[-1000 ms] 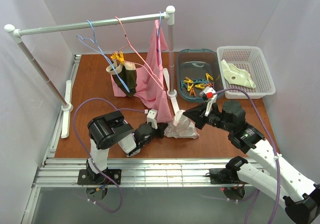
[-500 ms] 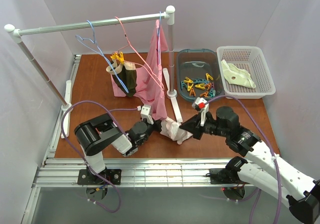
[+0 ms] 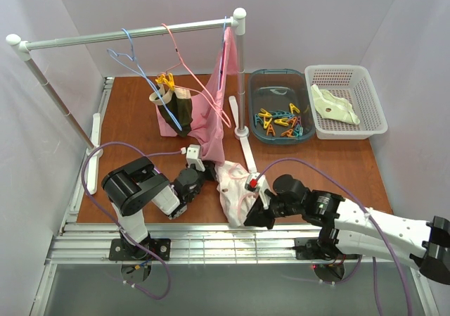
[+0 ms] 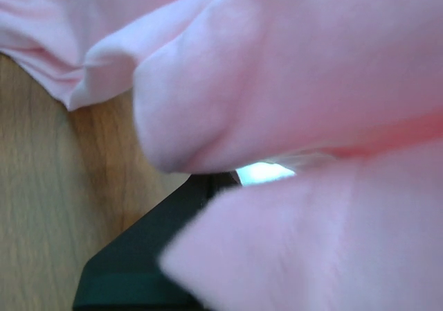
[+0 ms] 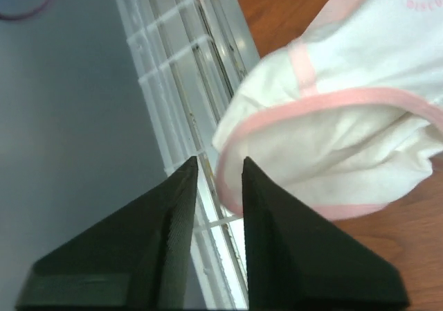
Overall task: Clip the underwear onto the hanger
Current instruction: Flatten out the underwear at the center of the board.
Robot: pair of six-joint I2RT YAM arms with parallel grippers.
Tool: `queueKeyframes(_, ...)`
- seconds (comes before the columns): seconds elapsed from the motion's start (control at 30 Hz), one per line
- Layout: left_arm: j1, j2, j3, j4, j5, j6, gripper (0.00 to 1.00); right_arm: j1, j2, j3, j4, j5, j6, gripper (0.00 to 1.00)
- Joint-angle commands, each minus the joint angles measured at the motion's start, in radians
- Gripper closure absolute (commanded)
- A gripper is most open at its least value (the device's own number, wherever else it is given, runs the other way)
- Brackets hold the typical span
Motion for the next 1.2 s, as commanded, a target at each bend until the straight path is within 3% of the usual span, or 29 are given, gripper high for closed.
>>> queueKeyframes(0.0, 0.006, -0.003, -0.027, 0.129, 0.006, 0.006, 1.00, 0.042, 0.065, 0.008, 0.014, 0.082, 0.029, 0.55)
queueKeyframes(0.07, 0.006, -0.006, -0.042, 0.135, 0.014, 0.006, 1.00, 0.043, 0.057, 0.016, 0.052, 0.162, 0.041, 0.40)
queueKeyframes(0.13, 0.006, -0.009, -0.056, 0.155, 0.021, 0.006, 1.00, 0.043, 0.030, 0.039, 0.063, 0.262, 0.054, 0.32)
queueKeyframes(0.2, 0.006, -0.013, -0.074, 0.171, 0.024, 0.006, 1.00, 0.042, 0.014, 0.056, 0.072, 0.464, 0.086, 0.26)
queueKeyframes(0.27, 0.006, -0.016, -0.086, 0.182, 0.029, 0.006, 1.00, 0.032, 0.048, 0.071, 0.121, 0.581, 0.087, 0.26)
queueKeyframes(0.47, 0.006, -0.018, -0.120, 0.211, 0.035, 0.006, 1.00, -0.083, 0.305, 0.107, 0.264, 0.640, 0.072, 0.32)
queueKeyframes(0.77, 0.006, -0.012, -0.135, 0.233, 0.048, 0.007, 1.00, -0.257, 0.428, 0.102, 0.399, 0.568, 0.012, 0.35)
queueKeyframes(1.03, 0.006, -0.010, -0.169, 0.270, 0.035, 0.002, 1.00, -0.273, 0.560, 0.085, 0.443, 0.507, 0.052, 0.41)
queueKeyframes(1.17, 0.006, -0.030, -0.183, 0.268, 0.038, 0.006, 1.00, -0.255, 0.551, 0.038, 0.443, 0.493, 0.094, 0.46)
